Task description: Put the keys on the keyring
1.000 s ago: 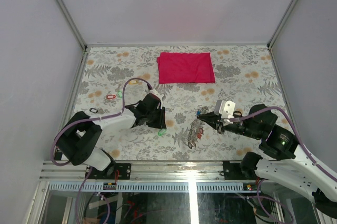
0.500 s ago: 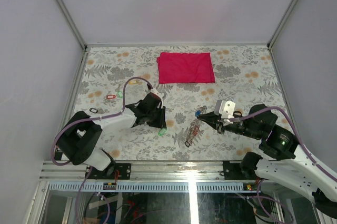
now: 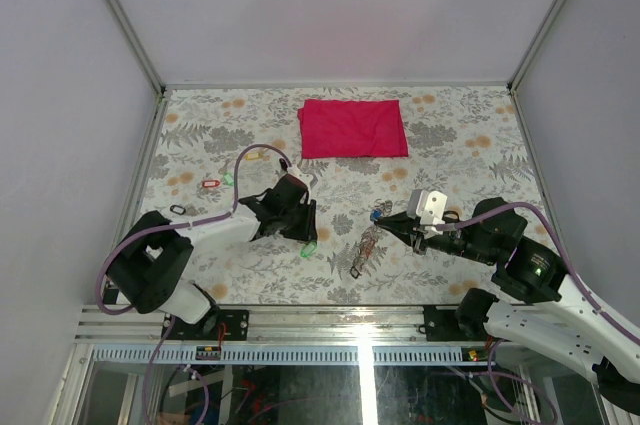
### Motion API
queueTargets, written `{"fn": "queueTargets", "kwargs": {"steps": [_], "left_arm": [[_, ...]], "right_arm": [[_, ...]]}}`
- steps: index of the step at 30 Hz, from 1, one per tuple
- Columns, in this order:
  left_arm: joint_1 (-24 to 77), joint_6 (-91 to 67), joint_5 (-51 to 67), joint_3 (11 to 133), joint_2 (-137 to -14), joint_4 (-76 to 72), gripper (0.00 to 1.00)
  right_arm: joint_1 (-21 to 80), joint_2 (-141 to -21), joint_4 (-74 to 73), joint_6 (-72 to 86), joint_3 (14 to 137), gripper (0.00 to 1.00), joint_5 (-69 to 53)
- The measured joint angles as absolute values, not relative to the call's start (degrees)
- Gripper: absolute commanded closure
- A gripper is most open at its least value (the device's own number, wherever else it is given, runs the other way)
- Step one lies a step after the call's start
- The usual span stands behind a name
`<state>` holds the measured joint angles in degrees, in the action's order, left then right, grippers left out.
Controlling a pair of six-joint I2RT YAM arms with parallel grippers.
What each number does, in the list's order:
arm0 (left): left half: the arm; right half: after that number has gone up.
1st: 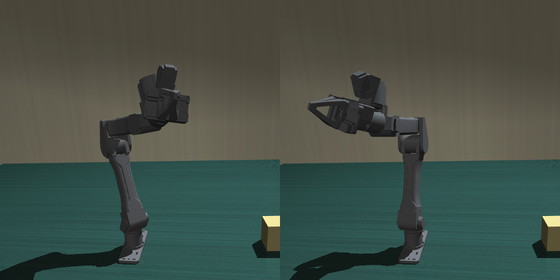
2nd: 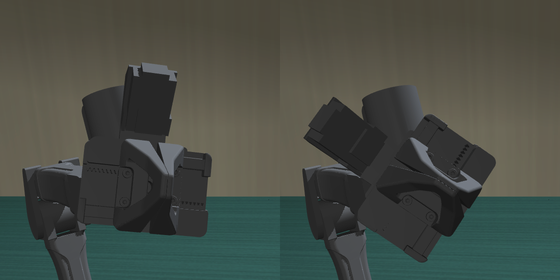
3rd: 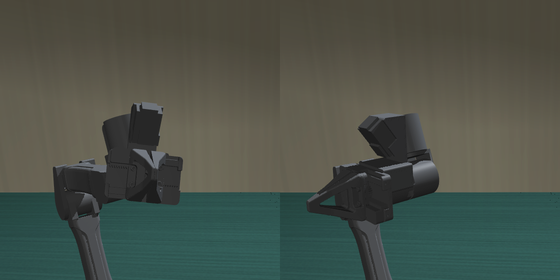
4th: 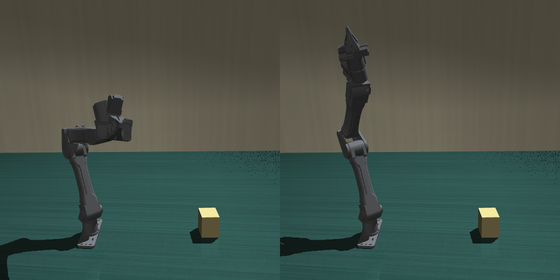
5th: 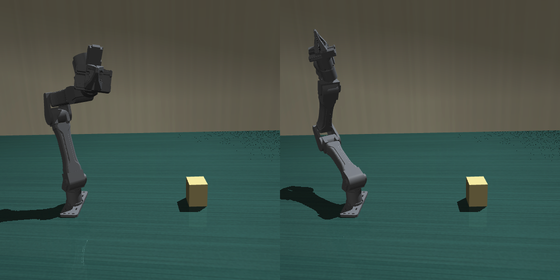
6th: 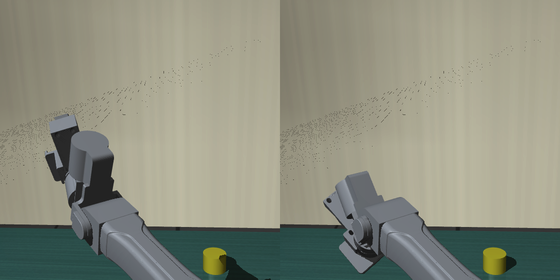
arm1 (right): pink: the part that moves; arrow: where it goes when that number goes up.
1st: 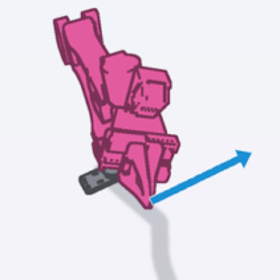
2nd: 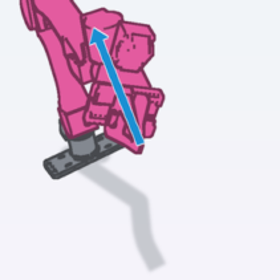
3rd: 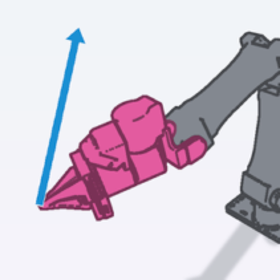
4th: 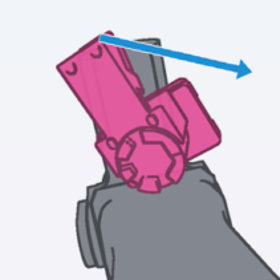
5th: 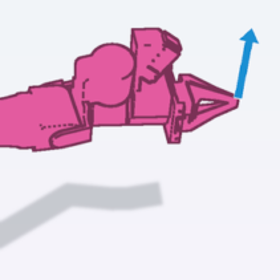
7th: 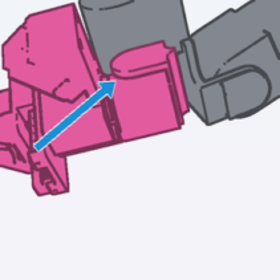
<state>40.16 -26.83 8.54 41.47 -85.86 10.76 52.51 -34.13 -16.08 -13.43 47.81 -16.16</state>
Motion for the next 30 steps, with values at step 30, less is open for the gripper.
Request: {"fn": "queueTargets", "kwargs": {"steps": [30], "left_arm": [[41.98, -26.79, 7.64, 43.18, -88.03, 10.76, 0.81]], "right_arm": [[52.51, -34.13, -16.08, -13.43, 47.81, 1.0, -16.16]]}}
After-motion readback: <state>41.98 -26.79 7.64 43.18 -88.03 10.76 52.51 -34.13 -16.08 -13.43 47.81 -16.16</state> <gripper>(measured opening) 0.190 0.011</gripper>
